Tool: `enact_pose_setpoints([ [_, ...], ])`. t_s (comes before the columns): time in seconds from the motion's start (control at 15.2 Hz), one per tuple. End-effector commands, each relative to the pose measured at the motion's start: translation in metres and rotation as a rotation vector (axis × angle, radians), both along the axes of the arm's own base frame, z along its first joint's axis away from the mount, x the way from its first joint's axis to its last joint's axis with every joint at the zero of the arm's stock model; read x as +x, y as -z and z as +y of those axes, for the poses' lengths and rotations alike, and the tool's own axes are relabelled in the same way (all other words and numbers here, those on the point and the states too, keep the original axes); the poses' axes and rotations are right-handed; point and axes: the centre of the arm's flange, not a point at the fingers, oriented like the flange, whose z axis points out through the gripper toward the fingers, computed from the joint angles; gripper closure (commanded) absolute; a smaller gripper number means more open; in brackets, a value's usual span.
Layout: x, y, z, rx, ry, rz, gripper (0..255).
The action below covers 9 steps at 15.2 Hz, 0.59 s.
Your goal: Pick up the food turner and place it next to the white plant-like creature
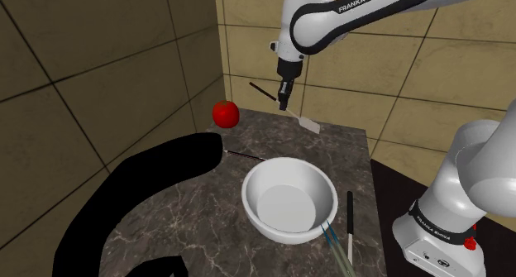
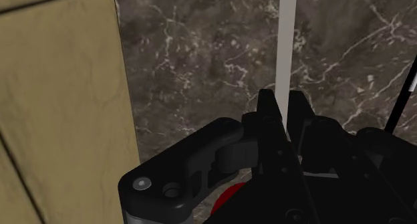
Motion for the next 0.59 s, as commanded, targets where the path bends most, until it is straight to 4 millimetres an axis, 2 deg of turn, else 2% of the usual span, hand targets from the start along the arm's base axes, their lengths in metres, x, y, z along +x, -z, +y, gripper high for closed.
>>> enact_pose_setpoints([
  [0.0, 0.000, -0.010, 0.000, 0.000, 0.000, 0.000, 255],
  [0.53, 0.000, -0.053, 0.000, 0.000, 0.000, 0.000, 255],
])
